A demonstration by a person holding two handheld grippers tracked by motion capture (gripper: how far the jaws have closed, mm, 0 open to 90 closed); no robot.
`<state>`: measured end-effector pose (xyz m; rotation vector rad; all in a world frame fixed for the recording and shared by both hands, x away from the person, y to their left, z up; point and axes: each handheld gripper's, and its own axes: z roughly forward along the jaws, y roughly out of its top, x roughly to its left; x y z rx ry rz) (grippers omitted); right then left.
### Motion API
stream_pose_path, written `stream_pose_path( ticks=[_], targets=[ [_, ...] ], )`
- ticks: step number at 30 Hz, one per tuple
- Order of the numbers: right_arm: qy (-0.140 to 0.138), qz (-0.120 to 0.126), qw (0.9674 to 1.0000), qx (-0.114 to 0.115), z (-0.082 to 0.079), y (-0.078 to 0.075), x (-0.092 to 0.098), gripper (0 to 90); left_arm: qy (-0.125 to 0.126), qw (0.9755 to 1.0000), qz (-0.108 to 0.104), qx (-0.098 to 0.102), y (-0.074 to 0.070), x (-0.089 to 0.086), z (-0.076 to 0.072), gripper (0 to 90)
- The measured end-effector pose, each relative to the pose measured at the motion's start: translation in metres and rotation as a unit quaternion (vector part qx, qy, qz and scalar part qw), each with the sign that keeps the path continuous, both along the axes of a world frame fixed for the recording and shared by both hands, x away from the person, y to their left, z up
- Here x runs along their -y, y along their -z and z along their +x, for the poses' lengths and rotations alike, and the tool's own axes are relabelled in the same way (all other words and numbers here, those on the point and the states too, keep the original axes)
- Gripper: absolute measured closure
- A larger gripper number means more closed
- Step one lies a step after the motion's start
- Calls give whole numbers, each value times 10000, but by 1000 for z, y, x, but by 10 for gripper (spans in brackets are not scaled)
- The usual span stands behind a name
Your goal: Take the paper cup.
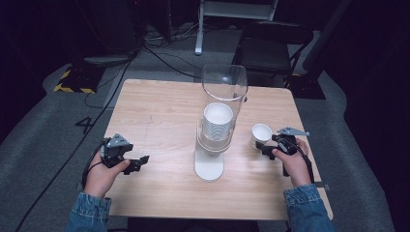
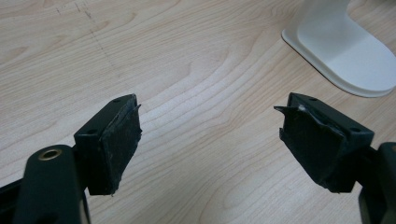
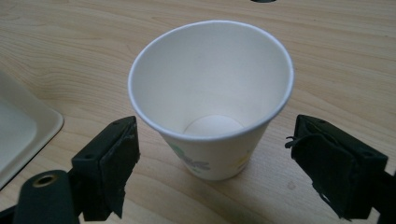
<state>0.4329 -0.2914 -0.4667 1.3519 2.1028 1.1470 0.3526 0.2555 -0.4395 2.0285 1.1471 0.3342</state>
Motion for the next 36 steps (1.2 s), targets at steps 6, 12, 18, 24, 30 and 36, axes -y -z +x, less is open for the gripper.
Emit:
stream_pose_path(
  ticks=[6, 12, 18, 24, 30, 36],
  targets=[
    [-35, 80, 9998, 182, -13, -16, 8, 161, 44, 10000, 39, 32, -1, -1, -1, 200],
    [-315, 135, 9991, 261, -27, -33, 8, 161, 222, 9998, -28, -5, 1, -1, -1, 221],
    [-545, 177, 9982, 202, -40, -45, 0, 162, 258, 9997, -26, -3, 1, -1, -1, 212],
    [-883, 94, 9957, 258, -50, -47, -14, 170, 376, 9992, -106, -18, 3, 2, 0, 205],
    [-1302, 129, 9912, 202, -60, -37, -33, 182, 493, 9987, -126, -68, 5, 6, 0, 205],
    [-1760, -16, 9843, 160, -68, -18, -47, 180, 564, 9983, -81, -124, 9, 9, 1, 205]
  ],
)
